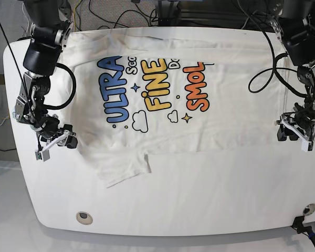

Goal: Fold the T-shirt properly
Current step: 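Release the collar edge and move both grippers down along the shirt sides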

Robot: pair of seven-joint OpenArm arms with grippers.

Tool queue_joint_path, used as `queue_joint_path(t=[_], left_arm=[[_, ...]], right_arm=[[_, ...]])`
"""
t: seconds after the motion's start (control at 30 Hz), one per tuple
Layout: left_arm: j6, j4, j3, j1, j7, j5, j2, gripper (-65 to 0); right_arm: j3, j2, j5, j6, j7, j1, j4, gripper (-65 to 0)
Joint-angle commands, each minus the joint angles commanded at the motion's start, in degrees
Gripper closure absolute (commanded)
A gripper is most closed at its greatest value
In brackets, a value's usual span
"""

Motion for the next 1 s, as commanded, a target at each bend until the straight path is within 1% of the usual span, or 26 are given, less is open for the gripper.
queue_joint_path(t=[0.07, 0.1, 0.2, 0.27, 0.33, 0.4, 0.53, 0.73, 0.8, 0.93, 1.0], left_arm=[[0.0, -3.1, -0.1, -1.2, -0.9, 1.1, -0.9, -27.6], [0.0, -4.9, -0.1, -1.9, -1.1, 1.3, -1.1, -27.6], [0.0, -9.7, 0.0, -3.6, -4.7, 1.3, -1.3, -27.6], [0.0, -13.3, 0.0, -4.8, -6.5, 1.4, -2.4, -27.6], [0.0, -16.5, 0.0, -6.3, -7.9, 1.4, -2.5, -27.6], [0.0, -19.5, 0.0, -7.2, -8.8, 1.4, -3.4, -27.6], [0.0, -23.0, 0.0, -9.0, -9.0, 1.4, -3.6, -27.6], [0.0, -23.3, 0.0, -9.1, -9.0, 1.4, -3.3, -27.6], [0.0, -23.3, 0.0, -8.9, -9.0, 1.4, -2.0, -27.6], [0.0, -23.4, 0.0, -8.6, -8.9, 1.4, -0.8, -27.6], [0.0, -24.4, 0.0, -8.6, -8.8, 1.4, 0.6, -27.6]], right_arm=[[-0.1, 0.3, -0.2, 0.00, 1.5, 1.2, -2.4, -25.1], [-0.1, 0.6, -1.2, 0.26, 1.8, 1.9, -3.6, -25.1], [-1.1, 0.3, -6.6, 0.44, 2.0, 4.0, -5.3, -25.1], [-1.1, -0.5, -8.5, 0.44, 2.6, 4.1, -5.3, -25.1], [-1.1, -0.9, -9.7, 0.44, 3.5, 4.1, -5.3, -25.1], [-1.1, -0.9, -10.0, 0.44, 3.5, 4.1, -5.3, -25.1], [-1.1, -1.0, -10.0, 0.44, 3.5, 4.1, -5.3, -25.1], [-1.1, -1.1, -10.0, 0.44, 3.5, 3.9, -5.3, -25.1], [-1.1, -1.0, -10.0, 0.44, 3.5, 3.9, -5.3, -25.1], [-1.1, -1.0, -10.0, 0.44, 3.5, 3.9, -5.3, -25.1], [-1.1, -1.0, -10.0, 0.44, 3.5, 3.9, -5.3, -25.1]])
